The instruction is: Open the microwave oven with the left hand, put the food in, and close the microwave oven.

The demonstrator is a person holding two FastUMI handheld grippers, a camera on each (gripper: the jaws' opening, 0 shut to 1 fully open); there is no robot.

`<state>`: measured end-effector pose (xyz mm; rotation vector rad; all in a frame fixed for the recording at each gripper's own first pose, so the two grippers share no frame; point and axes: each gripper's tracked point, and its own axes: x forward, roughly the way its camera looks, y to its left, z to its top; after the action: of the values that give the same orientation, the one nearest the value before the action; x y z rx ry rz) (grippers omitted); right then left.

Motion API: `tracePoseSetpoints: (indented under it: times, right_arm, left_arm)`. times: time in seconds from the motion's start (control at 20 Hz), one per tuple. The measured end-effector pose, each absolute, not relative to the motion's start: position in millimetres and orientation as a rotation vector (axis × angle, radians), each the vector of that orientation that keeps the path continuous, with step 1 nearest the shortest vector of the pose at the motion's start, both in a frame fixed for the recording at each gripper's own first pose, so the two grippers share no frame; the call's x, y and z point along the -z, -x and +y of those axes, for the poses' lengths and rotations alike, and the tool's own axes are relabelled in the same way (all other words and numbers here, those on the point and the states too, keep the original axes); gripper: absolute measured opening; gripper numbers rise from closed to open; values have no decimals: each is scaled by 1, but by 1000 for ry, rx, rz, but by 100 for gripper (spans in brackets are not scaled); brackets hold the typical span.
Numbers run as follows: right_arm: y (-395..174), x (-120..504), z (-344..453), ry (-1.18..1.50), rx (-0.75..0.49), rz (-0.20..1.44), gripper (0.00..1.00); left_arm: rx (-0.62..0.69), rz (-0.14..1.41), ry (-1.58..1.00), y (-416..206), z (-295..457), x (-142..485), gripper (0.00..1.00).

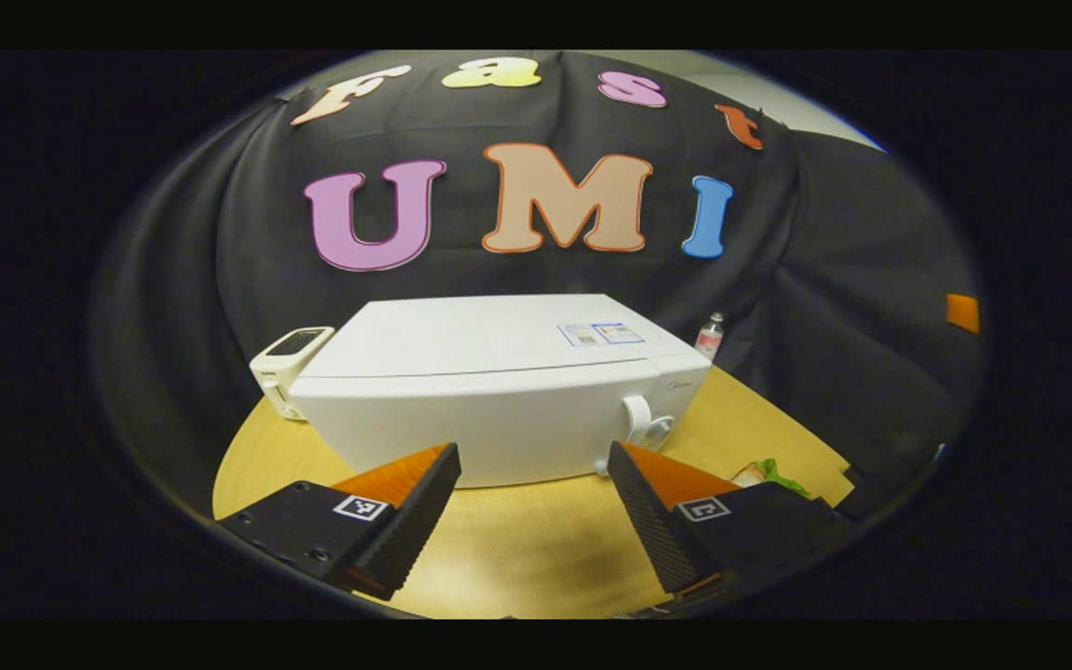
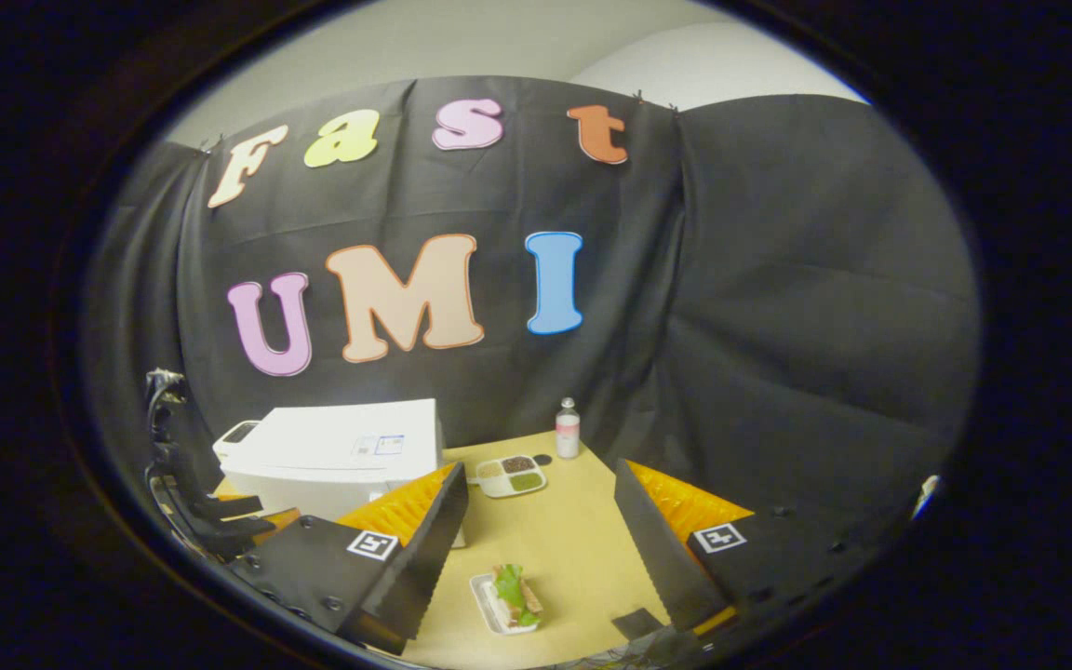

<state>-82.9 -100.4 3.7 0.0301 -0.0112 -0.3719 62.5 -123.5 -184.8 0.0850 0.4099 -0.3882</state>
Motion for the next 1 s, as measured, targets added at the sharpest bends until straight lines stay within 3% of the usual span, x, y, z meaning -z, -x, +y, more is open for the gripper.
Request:
tracePoseSetpoints:
  times: [0.05,0.15,0.2,0.45,1.0]
  right_arm:
    - [86,-2,-103,-33,390,-7,91]
    - [90,3,-107,-35,423,2,91]
    - [92,4,-108,-36,437,4,99]
    - [100,11,-112,-53,484,1,99]
    - [106,34,-143,-72,556,57,99]
  left_arm:
    - [404,420,-96,-66,-129,191,94]
    - [431,443,-132,-70,-138,207,97]
    - [443,450,-149,-73,-143,216,94]
    - [499,479,-168,-87,-176,247,97]
    - [476,612,-116,-110,-211,319,97]
